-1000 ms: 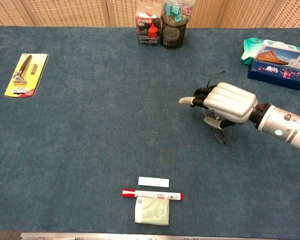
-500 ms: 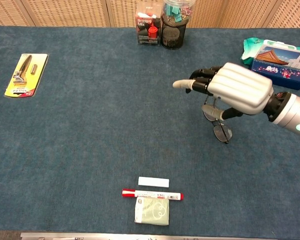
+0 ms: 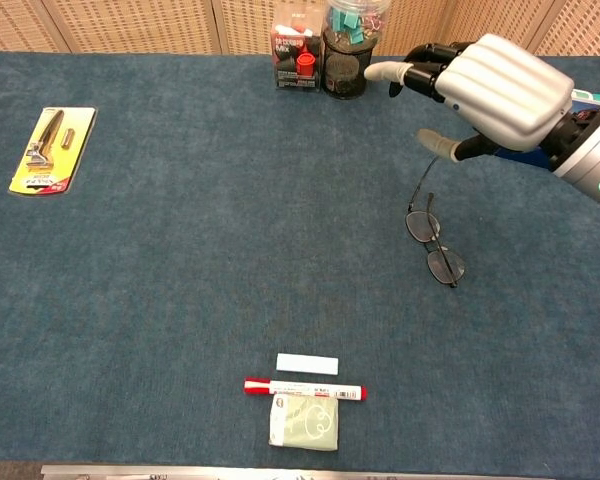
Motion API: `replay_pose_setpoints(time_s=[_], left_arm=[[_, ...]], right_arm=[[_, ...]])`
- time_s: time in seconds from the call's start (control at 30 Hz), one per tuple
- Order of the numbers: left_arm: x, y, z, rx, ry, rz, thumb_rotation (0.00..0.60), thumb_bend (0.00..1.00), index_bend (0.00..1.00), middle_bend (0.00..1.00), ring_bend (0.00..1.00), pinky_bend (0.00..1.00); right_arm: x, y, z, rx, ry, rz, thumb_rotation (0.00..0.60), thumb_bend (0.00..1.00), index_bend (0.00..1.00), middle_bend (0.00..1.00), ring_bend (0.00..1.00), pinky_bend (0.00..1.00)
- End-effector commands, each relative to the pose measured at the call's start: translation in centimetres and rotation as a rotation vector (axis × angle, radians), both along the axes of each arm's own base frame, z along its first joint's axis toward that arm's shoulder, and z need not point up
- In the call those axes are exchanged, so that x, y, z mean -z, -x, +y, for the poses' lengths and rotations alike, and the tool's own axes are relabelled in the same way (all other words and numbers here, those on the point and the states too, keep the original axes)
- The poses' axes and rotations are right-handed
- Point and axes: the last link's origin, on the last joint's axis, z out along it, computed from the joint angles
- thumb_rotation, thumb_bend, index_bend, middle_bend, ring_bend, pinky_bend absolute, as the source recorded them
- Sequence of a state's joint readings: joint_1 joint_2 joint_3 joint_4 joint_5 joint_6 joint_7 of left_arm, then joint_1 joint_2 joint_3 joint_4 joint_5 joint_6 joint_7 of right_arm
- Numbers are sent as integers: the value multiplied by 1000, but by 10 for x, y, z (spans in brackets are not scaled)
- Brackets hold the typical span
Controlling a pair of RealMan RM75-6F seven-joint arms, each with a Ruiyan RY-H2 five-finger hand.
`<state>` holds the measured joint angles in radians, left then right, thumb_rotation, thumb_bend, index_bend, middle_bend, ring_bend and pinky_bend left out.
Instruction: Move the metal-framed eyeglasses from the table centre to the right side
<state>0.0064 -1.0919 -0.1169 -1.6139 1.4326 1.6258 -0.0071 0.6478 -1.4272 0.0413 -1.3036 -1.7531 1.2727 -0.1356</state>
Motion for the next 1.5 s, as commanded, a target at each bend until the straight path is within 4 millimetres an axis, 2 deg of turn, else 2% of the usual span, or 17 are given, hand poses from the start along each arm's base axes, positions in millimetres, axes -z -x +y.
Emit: replay_pose_setpoints(time_s=[0.03, 0.23, 0.53, 1.13, 1.5], left_arm=[[0, 0, 0, 0, 0, 0, 600, 271, 500, 446, 354, 442], [0, 0, 1, -4, 2, 2, 600, 271, 500, 446, 354, 441], [1, 1, 1, -6, 3, 2, 600, 271, 500, 446, 354, 441], [1, 1, 2, -10, 4, 3, 600, 271, 500, 446, 354, 441], [1, 1, 2, -15, 6, 6, 600, 271, 500, 446, 354, 442]], right_arm=[[-3, 6, -11, 29, 41, 3, 600, 288, 145, 335, 213, 400], [-8, 19, -28, 80, 89, 9, 600, 187, 145, 335, 213, 400], [-5, 33, -40, 121, 106, 8, 600, 150, 145, 335, 213, 400], [-2, 36, -29, 104, 52, -3, 600, 4, 145, 335, 213, 400], [-4, 42, -15, 110, 7, 23, 600, 0, 145, 334, 213, 400]])
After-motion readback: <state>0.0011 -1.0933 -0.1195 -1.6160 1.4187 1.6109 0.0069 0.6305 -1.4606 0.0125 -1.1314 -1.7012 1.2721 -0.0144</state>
